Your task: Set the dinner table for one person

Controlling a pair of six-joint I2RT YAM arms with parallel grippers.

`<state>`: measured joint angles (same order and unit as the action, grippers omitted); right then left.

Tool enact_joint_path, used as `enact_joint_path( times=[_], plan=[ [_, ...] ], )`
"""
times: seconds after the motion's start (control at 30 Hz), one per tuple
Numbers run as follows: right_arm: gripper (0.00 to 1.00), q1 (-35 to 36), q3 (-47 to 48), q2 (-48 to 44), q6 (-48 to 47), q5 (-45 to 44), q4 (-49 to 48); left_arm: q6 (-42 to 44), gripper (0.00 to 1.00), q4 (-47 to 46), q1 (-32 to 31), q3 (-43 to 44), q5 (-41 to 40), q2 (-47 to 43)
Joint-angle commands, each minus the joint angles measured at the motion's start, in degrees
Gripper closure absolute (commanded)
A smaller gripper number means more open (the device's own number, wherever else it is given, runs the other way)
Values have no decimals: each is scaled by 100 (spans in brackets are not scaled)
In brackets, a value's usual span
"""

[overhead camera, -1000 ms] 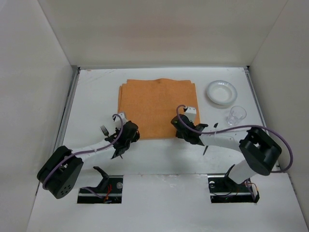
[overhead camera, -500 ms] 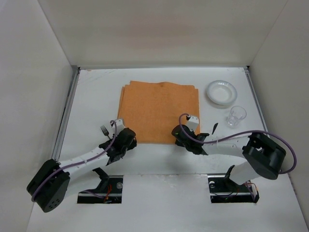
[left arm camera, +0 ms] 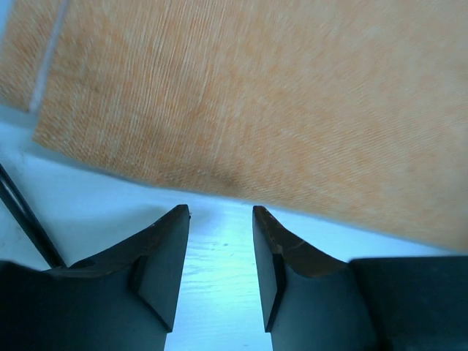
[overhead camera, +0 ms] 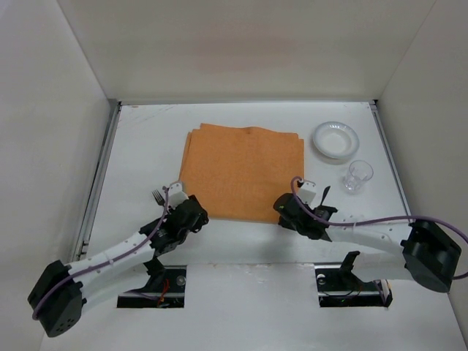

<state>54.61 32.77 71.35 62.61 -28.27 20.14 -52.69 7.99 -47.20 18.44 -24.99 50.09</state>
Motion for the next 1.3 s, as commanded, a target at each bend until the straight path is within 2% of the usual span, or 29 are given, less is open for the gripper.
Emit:
enact_joint_path(
  times=[0.0, 0.1, 0.17, 0.33, 0.43, 0.57, 0.87, 1.03, 1.27],
  plan=[
    [76, -60, 167, -376, -327, -126, 271, -136, 61, 290, 250, 90, -356, -551],
    [57, -52, 256, -473, -442, -135, 122, -189, 56, 562, 636, 169, -576, -535],
    [51, -16, 221, -456, -478, -117, -79, -233, 54, 677, 917, 222, -612, -386],
    [50, 28, 71, -403, -522, 32, -528, -444, 54, 468, 1823, 126, -542, -218],
    [50, 36, 45, -342, -618, 129, -695, -322, 53, 2, 2061, 46, -384, -70],
    [50, 45, 18, -332, -653, 129, -748, -242, 57, -219, 2027, 99, -120, 387],
    [48, -104, -8, -877, -803, 76, -827, -304, 79, -325, 1737, -42, 214, 476],
    [42, -630, -52, -1307, -917, 129, -933, -330, 86, -193, 1666, -182, 302, 327],
    [37, -1922, -8, -1580, -1180, 340, -1214, -295, 87, 1, 1640, -253, 320, 133]
  ],
)
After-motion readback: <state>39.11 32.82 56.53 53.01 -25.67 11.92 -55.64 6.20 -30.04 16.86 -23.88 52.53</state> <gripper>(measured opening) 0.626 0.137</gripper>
